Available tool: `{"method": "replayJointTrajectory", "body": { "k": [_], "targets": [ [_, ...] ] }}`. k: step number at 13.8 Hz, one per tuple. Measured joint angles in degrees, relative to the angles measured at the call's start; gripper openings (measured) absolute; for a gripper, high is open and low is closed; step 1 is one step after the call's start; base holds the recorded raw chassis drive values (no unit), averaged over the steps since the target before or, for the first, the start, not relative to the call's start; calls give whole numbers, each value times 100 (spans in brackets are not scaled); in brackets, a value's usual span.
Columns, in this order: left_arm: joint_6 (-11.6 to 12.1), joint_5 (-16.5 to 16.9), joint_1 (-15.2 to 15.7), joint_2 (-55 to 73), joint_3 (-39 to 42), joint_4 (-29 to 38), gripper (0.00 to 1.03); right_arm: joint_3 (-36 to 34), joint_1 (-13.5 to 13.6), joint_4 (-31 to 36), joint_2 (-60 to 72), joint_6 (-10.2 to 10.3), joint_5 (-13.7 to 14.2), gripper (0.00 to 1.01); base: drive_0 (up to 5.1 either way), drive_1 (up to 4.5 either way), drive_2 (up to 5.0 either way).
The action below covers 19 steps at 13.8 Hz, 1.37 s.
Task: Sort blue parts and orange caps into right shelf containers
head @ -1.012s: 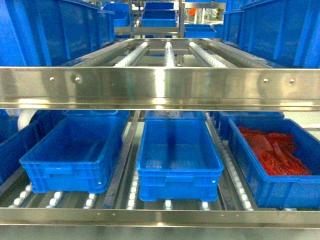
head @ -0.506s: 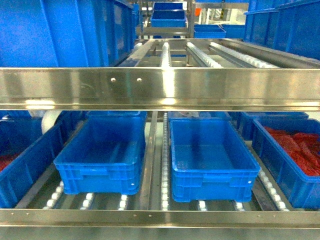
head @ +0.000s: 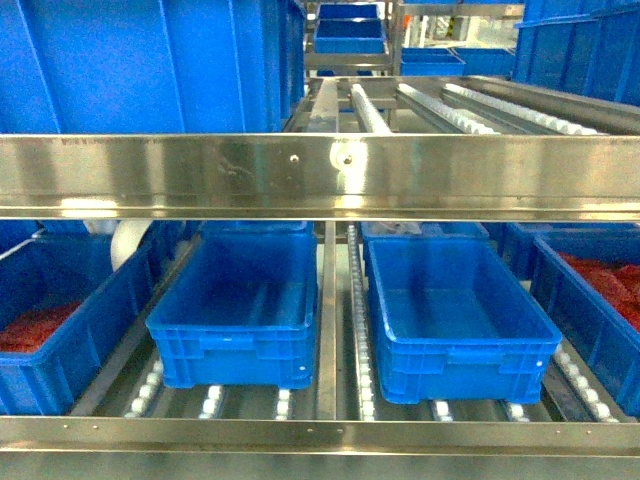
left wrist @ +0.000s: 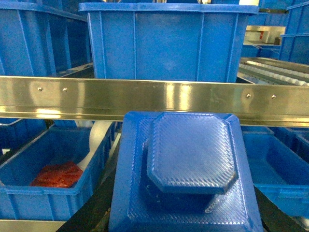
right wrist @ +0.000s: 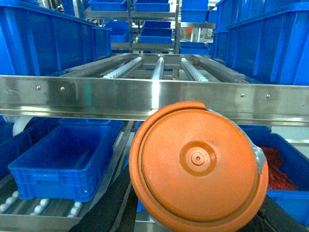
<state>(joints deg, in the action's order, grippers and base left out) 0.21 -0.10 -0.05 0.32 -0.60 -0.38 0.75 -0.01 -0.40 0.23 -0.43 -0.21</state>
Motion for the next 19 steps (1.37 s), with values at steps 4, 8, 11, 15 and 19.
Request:
{"method": "replayJointTrajectory", "body": {
  "k": [4,8,11,15,19],
  "targets": [
    [0,0,0,2,0,-2,43,0,0,2,0,0,2,44,0,0,0],
    [0,0,0,0,0,0,43,0,0,2,0,0,2,44,0,0,0],
    [0,-2,0,0,0,13,43,0,0,17,0,0,0,44,0,0,0],
    [0,2,0,2,0,7,43,0,0,9,0,0,20,44,0,0,0],
    [-2,2,0,0,0,0,43,0,0,0,0,17,17,44,0,0,0]
  ]
}}
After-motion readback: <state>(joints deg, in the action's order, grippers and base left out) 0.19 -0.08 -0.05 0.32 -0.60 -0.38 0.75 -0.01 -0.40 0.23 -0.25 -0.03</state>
